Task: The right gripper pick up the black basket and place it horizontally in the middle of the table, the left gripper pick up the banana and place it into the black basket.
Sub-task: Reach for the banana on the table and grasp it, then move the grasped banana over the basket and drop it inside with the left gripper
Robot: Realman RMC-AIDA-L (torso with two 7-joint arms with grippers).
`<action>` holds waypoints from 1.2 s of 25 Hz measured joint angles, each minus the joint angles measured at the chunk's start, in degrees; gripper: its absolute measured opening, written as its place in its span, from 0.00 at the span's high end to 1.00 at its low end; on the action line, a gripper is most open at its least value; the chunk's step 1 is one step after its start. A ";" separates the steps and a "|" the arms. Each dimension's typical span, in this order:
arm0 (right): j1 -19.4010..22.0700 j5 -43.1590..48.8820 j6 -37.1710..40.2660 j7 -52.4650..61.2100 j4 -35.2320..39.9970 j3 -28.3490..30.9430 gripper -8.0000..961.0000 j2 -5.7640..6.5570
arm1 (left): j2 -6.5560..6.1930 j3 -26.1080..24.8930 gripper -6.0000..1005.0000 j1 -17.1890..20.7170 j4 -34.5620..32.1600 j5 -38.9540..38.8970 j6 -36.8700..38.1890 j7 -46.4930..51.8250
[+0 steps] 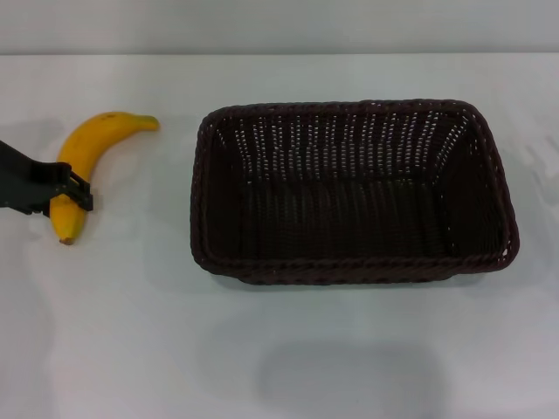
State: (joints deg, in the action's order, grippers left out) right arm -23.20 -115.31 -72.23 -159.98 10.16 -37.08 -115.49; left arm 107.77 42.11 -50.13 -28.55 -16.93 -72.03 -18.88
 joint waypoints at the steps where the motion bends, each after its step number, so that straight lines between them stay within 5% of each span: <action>1: 0.00 0.00 0.01 0.00 -0.02 0.00 0.65 0.00 | 0.00 0.00 0.47 -0.06 -0.06 0.00 0.08 -0.32; 5: 0.17 0.00 0.00 0.01 -0.02 -0.01 0.65 0.00 | 0.11 -0.01 0.49 -0.16 -3.69 -0.37 -1.22 -1.60; 14: 0.35 -0.06 -0.35 0.02 0.26 -0.01 0.65 0.00 | 2.39 0.32 0.50 -0.75 -29.82 -2.32 -16.06 -3.35; 21: 0.71 -0.10 -2.19 0.02 0.29 -0.01 0.65 -0.07 | 3.68 5.52 0.50 -2.54 -47.77 -6.07 -23.22 -2.85; 30: 0.89 -0.15 -3.31 0.02 0.10 0.00 0.64 -0.14 | 3.96 11.65 0.46 -7.20 -44.04 -20.89 -29.11 -5.53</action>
State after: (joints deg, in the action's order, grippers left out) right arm -22.31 -115.46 -75.54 -159.96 10.26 -37.09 -115.62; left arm 111.73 53.75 -57.34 -72.59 -37.82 -101.14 -24.41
